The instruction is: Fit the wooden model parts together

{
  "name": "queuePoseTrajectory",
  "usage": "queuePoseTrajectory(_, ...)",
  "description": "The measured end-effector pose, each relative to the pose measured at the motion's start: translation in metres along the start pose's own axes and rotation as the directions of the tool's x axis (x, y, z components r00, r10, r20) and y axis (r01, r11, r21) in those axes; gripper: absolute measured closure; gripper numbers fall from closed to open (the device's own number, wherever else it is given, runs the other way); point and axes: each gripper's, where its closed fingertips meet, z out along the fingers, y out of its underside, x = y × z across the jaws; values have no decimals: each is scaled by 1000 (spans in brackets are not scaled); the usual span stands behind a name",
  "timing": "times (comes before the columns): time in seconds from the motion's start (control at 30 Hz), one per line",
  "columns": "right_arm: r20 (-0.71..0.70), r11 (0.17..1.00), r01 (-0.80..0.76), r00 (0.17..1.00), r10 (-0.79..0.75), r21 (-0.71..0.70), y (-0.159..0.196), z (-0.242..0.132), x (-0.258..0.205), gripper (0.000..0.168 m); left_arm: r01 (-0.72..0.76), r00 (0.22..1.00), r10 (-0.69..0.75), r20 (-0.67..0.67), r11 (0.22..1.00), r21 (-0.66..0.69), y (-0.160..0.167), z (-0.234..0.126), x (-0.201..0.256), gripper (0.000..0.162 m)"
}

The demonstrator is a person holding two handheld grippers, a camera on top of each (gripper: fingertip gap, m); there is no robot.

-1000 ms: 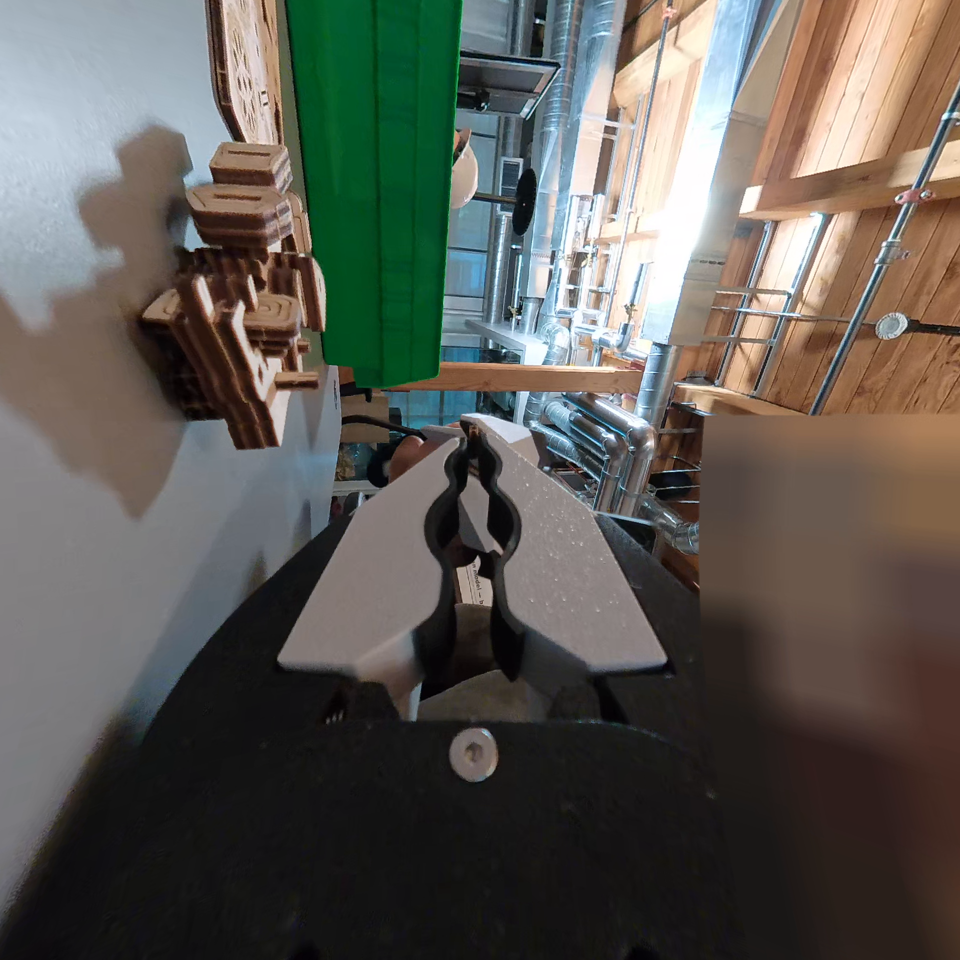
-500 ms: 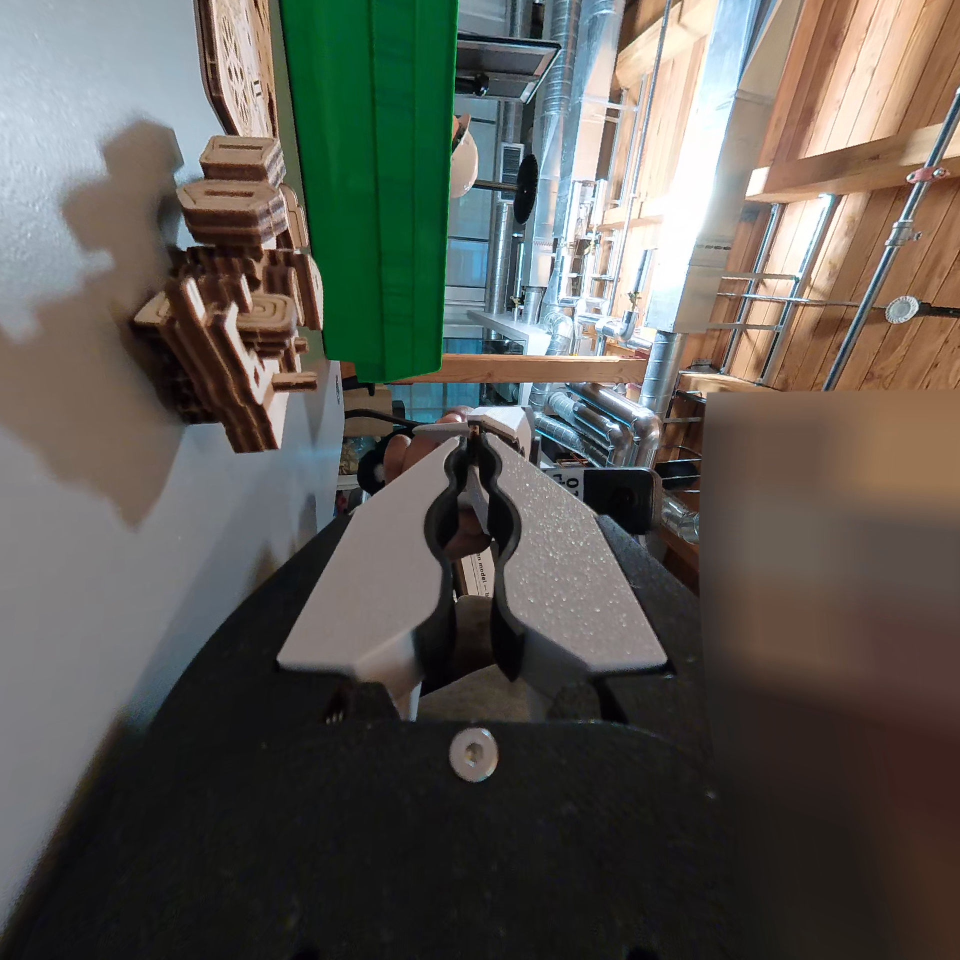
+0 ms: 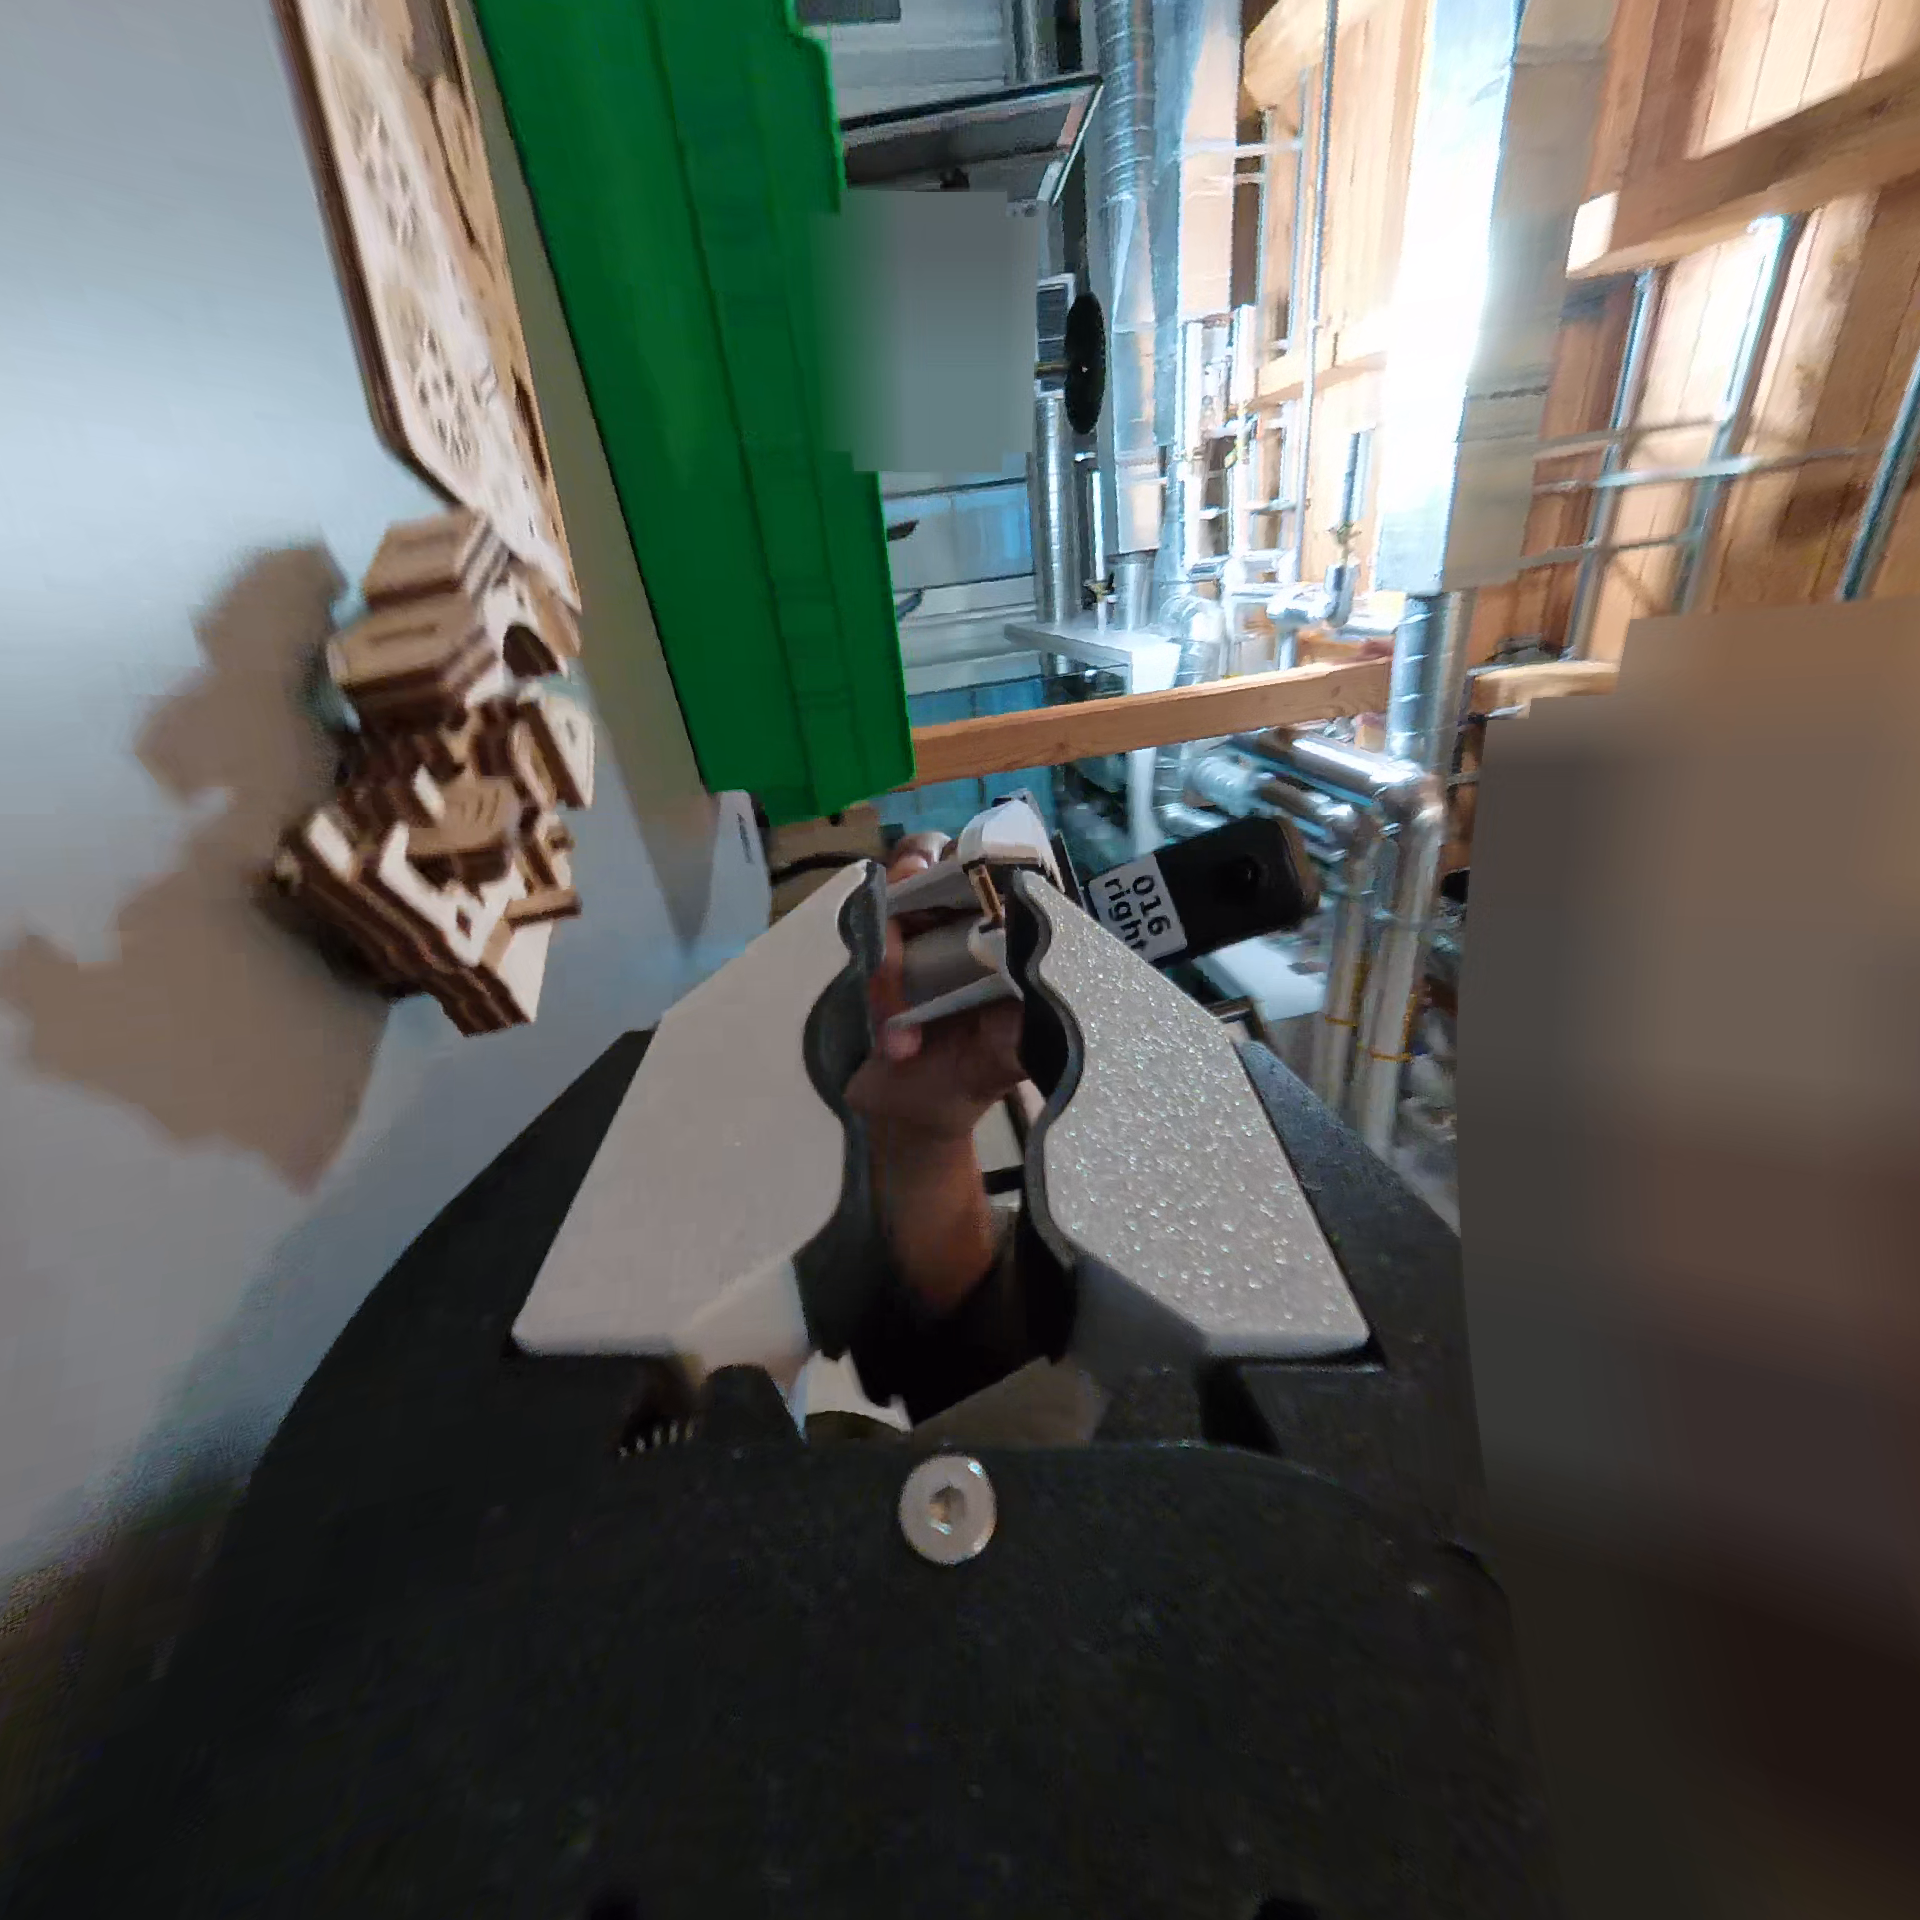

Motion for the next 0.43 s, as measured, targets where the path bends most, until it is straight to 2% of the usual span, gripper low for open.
queuePoseTrajectory(0.03, 34, 998, -54, 998, 53, 21, -2, -1, -1, 158, -66, 998, 66, 20, 998, -5, -2, -1, 1, 140)
queuePoseTrajectory(0.13, 217, 954, -294, 937, 275, 60, -9, -3, -10, 157, -282, 957, 285, 45, 956, -77, 0, 2, 8, 140)
queuePoseTrajectory(0.27, 510, 778, -624, 694, 508, 74, -32, -16, -22, 158, -485, 873, 487, -29, 861, -151, 14, 6, 26, 140)
queuePoseTrajectory(0.33, 570, 718, -694, 613, 548, 56, -36, -20, -22, 158, -554, 832, 552, -59, 818, -155, 19, 7, 33, 138)
queuePoseTrajectory(0.43, 617, 675, -738, 527, 585, -10, -36, -18, -31, 158, -621, 783, 617, -81, 766, -165, 24, 8, 37, 136)
